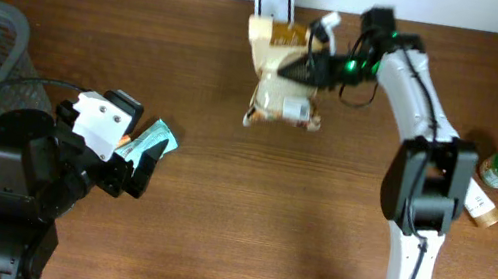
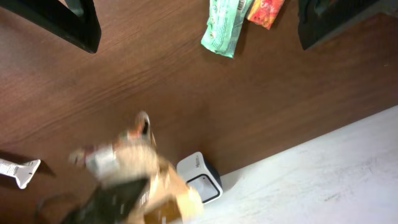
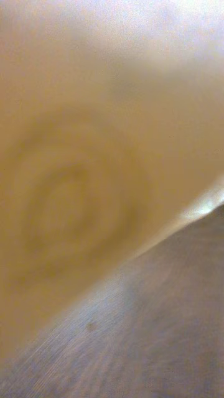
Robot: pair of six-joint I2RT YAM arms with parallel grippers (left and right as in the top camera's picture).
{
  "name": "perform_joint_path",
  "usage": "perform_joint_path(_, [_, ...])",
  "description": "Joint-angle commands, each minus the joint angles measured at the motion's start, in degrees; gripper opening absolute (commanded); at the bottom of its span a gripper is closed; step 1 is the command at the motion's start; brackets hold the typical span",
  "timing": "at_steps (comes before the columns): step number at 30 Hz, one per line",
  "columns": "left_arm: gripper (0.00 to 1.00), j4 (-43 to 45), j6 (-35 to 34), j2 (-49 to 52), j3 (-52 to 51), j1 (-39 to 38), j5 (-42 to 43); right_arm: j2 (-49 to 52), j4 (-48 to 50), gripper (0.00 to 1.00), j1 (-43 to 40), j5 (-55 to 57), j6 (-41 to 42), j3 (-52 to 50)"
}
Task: Scan the item barcode
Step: 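Hold the beige pouch up in front of the scanner, right gripper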
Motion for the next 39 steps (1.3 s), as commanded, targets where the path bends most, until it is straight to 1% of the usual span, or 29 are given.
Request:
perform_joint_path(1, [0.99, 0.07, -0.79, -0.24, 0.09, 0.26, 1.07, -6.8, -0.17, 0.04, 0.15, 2.36, 24.85, 9.38])
perform_joint_path(2, [0.99, 0.07, -0.79, -0.24, 0.09, 0.24, 1.07, -6.97, -0.17, 0.04, 0.15, 2.36, 30.25, 13.44])
perform_joint_path(4, [0.99, 0.0, -0.79, -0.22, 0.09, 0.26, 1.07, -6.97, 0.04, 0.04, 0.15, 2.4, 37.2, 19.65])
perform_joint_path(5, [0.99, -0.09, -0.79, -0.22, 0.09, 0.26, 1.07, -6.97, 0.55, 0.04, 0.22, 2.38, 42.14, 24.15])
perform_joint_path(7, [0.99, -0.33, -0.79, -0.22, 0.09, 0.26, 1.07, -6.97, 1.6, 0.04, 0.92, 2.4, 46.45, 30.14])
perform_joint_path(8, [0.99, -0.74, -0.79, -0.22, 0.09, 0.26, 1.07, -6.97, 2.21, 0.04, 1.03, 2.38, 47.23, 33.18])
perform_joint_path(9, [0.99, -1.2, -0.79, -0.22, 0.09, 0.24, 1.07, -6.97, 2.21, 0.04, 1.03, 2.38, 47.3, 33.86])
perform_joint_path(23, [0.99, -2.67, -0.79, -0.24, 0.09, 0.24, 1.09, -6.97, 2.21, 0.04, 0.92, 1.49, 47.6, 33.92])
perform_joint_path(24, [0.99, -2.67, -0.79, -0.24, 0.09, 0.24, 1.09, -6.97, 2.21, 0.04, 0.94, 1.29, 46.53, 33.92])
perform_joint_path(25, [0.99, -2.67, -0.79, -0.22, 0.09, 0.24, 1.07, -6.97, 1.97, 0.04, 1.25, 0.59, 36.7, 33.92])
perform_joint_path(26, [0.99, -2.71, -0.79, -0.24, 0.09, 0.24, 1.09, -6.97, -0.63, 0.04, 1.49, 1.36, 22.14, 33.92])
perform_joint_path(27, [0.99, -2.75, -0.79, -0.22, 0.09, 0.24, 1.09, -6.95, -3.74, 0.04, 1.75, 3.8, 12.52, 33.88])
perform_joint_path(28, [0.99, -2.75, -0.79, -0.22, 0.09, 0.26, 1.07, -6.95, -6.23, 0.04, 2.08, 7.02, 5.77, 33.86])
perform_joint_path(29, [0.99, -2.73, -0.76, -0.22, 0.09, 0.26, 1.07, -6.95, -6.97, 0.04, 3.39, 13.31, -3.37, 33.86])
perform_joint_path(32, [0.99, -2.69, -0.79, -0.22, 0.09, 0.26, 1.05, -6.95, -6.21, 0.04, 7.45, 24.63, -17.4, 33.33])
perform_joint_path(33, [0.99, -2.69, -0.76, -0.22, 0.09, 0.26, 1.05, -6.73, -2.93, 0.04, 10.19, 34.34, -21.03, 32.85])
perform_joint_path(34, [0.99, -2.69, -0.76, -0.22, 0.09, 0.26, 1.05, -6.34, 0.72, 0.04, 12.07, 43.71, -21.03, 32.54])
perform_joint_path(37, [0.99, -2.69, -0.76, -0.22, 0.09, 0.26, 1.05, -3.23, 13.7, 0.04, 18.1, 72.5, -16.83, 31.3])
perform_joint_path(38, [0.99, -2.71, -0.76, -0.22, 0.09, 0.26, 1.05, -1.57, 17.64, 0.04, 19.61, 79.47, -15.17, 31.21])
perform_joint_path(39, [0.99, -2.71, -0.76, -0.22, 0.09, 0.26, 1.05, -0.28, 20.28, 0.04, 20.61, 83.95, -15.13, 31.21])
